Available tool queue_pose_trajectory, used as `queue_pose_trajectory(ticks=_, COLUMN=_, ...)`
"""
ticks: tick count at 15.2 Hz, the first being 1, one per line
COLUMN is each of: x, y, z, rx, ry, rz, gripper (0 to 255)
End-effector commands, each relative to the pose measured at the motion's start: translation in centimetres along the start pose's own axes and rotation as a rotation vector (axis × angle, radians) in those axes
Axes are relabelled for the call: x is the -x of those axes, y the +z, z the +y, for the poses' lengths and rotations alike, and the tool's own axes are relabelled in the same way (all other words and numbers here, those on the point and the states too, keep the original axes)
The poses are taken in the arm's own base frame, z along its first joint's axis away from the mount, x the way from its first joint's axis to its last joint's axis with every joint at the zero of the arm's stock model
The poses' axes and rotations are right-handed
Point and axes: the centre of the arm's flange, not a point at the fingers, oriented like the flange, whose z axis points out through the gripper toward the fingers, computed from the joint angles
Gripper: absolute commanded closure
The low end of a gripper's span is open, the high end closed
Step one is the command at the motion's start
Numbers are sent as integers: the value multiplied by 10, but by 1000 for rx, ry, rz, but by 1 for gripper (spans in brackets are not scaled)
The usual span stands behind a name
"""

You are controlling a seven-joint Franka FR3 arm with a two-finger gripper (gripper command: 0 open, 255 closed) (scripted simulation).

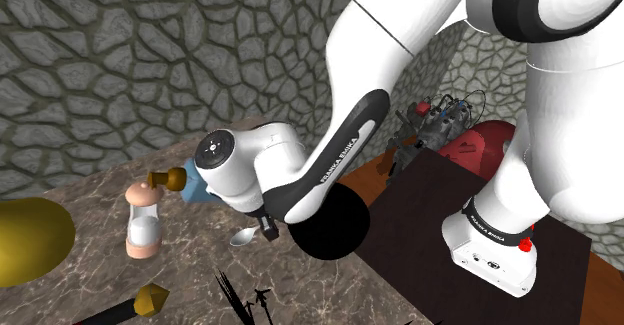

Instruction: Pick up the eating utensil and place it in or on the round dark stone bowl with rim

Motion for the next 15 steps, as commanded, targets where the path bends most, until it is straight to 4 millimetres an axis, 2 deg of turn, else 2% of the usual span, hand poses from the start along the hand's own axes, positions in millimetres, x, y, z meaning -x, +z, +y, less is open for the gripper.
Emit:
queue_pose_trajectory(ticks=1, x=0, y=14, z=1, rx=0, ry=0, rz=0, gripper=0)
queue_pose_trajectory(ticks=9, x=0, y=14, z=1, rx=0, ry=0, rz=0, gripper=0)
queue_pose_trajectory(ticks=10, x=0, y=14, z=1, rx=0, ry=0, rz=0, gripper=255)
queue_pose_trajectory(ticks=15, x=0, y=14, z=1, rx=0, ry=0, rz=0, gripper=255)
